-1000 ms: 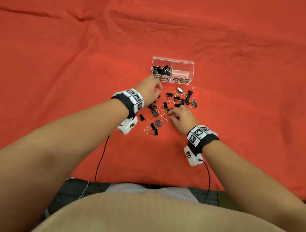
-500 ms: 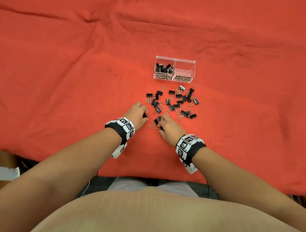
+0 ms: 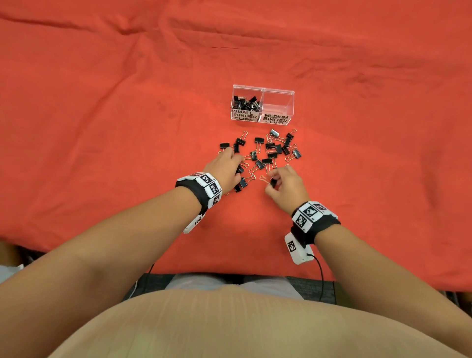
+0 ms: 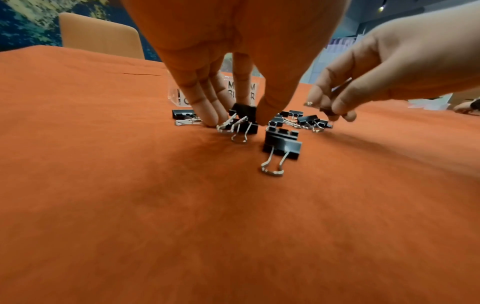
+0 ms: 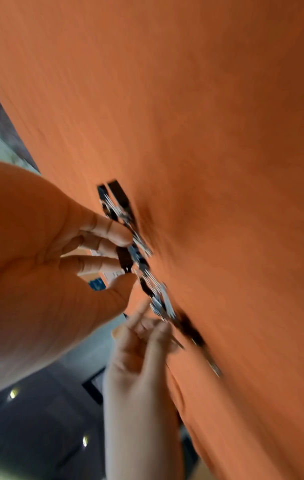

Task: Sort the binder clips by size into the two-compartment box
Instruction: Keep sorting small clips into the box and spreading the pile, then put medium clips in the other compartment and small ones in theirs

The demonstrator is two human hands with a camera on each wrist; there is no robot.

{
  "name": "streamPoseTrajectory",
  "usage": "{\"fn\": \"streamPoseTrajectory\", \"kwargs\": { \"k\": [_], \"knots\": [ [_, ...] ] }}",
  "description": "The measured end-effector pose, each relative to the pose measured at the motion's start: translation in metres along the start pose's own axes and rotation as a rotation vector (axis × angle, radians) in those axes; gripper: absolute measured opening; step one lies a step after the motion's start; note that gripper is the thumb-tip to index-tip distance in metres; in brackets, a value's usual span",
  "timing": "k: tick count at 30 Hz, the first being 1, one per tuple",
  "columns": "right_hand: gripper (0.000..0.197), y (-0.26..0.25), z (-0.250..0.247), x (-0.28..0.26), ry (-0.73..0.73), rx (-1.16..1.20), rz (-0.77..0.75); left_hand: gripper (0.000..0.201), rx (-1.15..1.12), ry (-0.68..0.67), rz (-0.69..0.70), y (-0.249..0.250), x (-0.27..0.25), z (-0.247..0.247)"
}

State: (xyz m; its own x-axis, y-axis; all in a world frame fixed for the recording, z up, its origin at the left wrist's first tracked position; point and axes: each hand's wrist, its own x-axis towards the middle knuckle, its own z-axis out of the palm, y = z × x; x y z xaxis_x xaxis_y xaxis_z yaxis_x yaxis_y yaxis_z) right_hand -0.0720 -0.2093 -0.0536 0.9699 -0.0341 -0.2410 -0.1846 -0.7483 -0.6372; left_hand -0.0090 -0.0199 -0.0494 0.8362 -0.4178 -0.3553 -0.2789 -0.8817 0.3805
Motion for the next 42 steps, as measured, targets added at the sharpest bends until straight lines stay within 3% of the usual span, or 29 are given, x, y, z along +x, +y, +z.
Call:
{"fn": "streamPoseTrajectory", "kwargs": {
  "k": [3, 9, 16, 20, 27, 32, 37, 42],
  "knots": [
    [0.032, 0.009, -0.016, 0.013, 0.078, -0.026, 0.068, 0.036, 0.015, -0.028, 0.002, 0.0, 0.002, 0.005],
    [0.04, 0.009, -0.016, 0.028, -0.033, -0.179, 0.011, 0.026, 0.032, -0.026, 0.005, 0.001, 0.006, 0.006],
    [0.025, 0.011, -0.005, 0.027, -0.066, -0.26, 0.009, 0.026, -0.007, -0.023, 0.003, -0.001, 0.009, 0.009],
    [0.015, 0.013, -0.006, 0.027, -0.061, -0.175, -0.016, 0.029, -0.044, -0.012, 0.023, -0.003, 0.009, 0.008],
    [0.019, 0.011, -0.031, 0.051, -0.041, 0.116, 0.191, 0.025, -0.108, -0.039, 0.018, 0.0, 0.011, 0.001],
    [0.021, -0.009, -0.073, 0.094, 0.101, 0.272, 0.247, 0.032, -0.174, -0.092, -0.042, 0.002, 0.018, -0.004],
    [0.022, -0.035, -0.099, 0.144, 0.261, 0.26, 0.209, 0.026, -0.186, -0.114, -0.044, 0.004, 0.022, -0.01],
    [0.021, -0.041, -0.092, 0.164, 0.245, 0.18, 0.181, 0.022, -0.328, -0.005, -0.057, 0.012, 0.036, -0.035]
  ]
}}
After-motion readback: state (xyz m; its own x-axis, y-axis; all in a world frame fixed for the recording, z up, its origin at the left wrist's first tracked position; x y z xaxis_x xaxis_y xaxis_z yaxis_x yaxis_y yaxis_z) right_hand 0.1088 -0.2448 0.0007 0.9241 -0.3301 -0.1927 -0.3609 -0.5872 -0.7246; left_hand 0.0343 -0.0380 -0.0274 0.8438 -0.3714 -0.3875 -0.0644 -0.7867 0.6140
